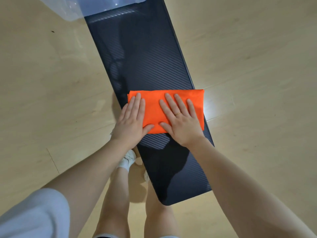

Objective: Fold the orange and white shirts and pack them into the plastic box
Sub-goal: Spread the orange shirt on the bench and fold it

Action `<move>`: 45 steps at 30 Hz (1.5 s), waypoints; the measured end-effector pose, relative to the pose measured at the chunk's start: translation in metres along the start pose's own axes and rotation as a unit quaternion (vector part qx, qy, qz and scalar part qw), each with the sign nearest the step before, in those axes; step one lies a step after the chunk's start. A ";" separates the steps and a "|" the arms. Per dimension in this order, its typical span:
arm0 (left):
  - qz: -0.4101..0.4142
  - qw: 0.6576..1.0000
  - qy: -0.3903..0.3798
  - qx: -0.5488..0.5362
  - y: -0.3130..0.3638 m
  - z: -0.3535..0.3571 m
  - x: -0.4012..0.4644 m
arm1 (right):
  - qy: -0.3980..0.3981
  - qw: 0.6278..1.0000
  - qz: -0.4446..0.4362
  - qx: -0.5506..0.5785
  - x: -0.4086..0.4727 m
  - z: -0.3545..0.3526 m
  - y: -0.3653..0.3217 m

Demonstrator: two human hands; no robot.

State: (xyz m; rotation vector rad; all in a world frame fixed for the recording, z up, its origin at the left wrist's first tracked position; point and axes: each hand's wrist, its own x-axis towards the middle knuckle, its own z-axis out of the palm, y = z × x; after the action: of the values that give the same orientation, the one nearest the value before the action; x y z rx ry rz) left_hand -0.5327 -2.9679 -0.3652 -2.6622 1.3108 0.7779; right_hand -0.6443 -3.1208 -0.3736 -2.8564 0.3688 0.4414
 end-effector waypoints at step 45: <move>-0.215 0.705 0.143 -0.661 -0.172 -0.311 -0.020 | 0.093 0.717 0.279 0.632 0.158 -0.293 -0.114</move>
State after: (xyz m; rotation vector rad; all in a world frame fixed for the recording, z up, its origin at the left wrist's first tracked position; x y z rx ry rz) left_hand -0.2853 -2.9315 -0.1118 -3.9553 -0.2475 1.7044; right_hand -0.3890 -3.1228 -0.1312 -1.3791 1.0656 -0.0691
